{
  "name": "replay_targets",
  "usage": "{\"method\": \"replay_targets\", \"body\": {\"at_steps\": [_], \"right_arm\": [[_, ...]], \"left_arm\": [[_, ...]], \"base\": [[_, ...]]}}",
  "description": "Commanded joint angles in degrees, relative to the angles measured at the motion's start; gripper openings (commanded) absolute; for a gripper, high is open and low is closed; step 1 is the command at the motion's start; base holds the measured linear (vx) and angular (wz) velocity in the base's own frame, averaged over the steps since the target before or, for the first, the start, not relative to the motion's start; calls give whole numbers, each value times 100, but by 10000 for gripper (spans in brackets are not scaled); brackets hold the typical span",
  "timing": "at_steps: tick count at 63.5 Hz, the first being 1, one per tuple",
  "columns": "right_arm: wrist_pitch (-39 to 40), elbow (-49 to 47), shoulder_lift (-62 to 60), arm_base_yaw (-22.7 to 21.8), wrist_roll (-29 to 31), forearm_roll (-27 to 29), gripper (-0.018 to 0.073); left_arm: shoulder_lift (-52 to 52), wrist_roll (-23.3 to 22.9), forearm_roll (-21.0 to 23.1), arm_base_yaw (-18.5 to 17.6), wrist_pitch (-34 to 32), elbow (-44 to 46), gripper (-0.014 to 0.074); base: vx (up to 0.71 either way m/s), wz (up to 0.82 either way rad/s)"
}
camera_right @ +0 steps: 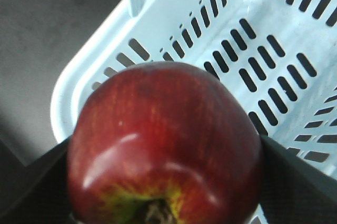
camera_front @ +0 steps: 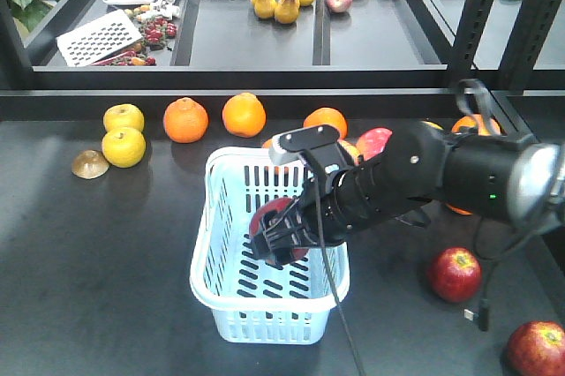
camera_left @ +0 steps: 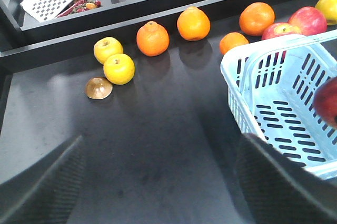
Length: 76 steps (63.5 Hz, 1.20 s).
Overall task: Pick three apples into basket with both arms
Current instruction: 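Carry the red apple over the basket and release it inside, then move the right gripper back and grasp a second red apple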
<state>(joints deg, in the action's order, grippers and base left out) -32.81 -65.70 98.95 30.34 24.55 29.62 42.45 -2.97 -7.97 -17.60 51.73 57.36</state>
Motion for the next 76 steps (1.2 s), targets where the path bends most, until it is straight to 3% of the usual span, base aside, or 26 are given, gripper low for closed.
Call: {"method": "replay_targets", "body": {"at_steps": [1, 14, 27, 39, 47, 56, 76], "right_arm": [[145, -197, -214, 3, 3, 51, 556], [112, -198, -219, -3, -12, -7, 725], [-145, -198, -246, -8, -127, -142, 720], [-954, -198, -598, -262, -952, -1127, 712], [-1543, -198, -988, -649, -1564, -1969, 706], [-1725, -198, -1154, -1286, -1820, -2645, 703], [-1574, -198, -446, -2829, -1711, -2962, 665]], "left_arm": [[-3, -50, -33, 16, -423, 140, 555], [-3, -50, -33, 16, -423, 140, 555], [-3, -50, -33, 16, -423, 140, 555], [-3, -50, -33, 16, -423, 140, 555], [-3, -50, -33, 16, -423, 140, 555], [-3, -50, -33, 16, -423, 140, 555], [-3, -50, -33, 16, -423, 140, 555]], "base": [[0, 0], [0, 0], [0, 0], [0, 0], [0, 0], [0, 0], [0, 0]]}}
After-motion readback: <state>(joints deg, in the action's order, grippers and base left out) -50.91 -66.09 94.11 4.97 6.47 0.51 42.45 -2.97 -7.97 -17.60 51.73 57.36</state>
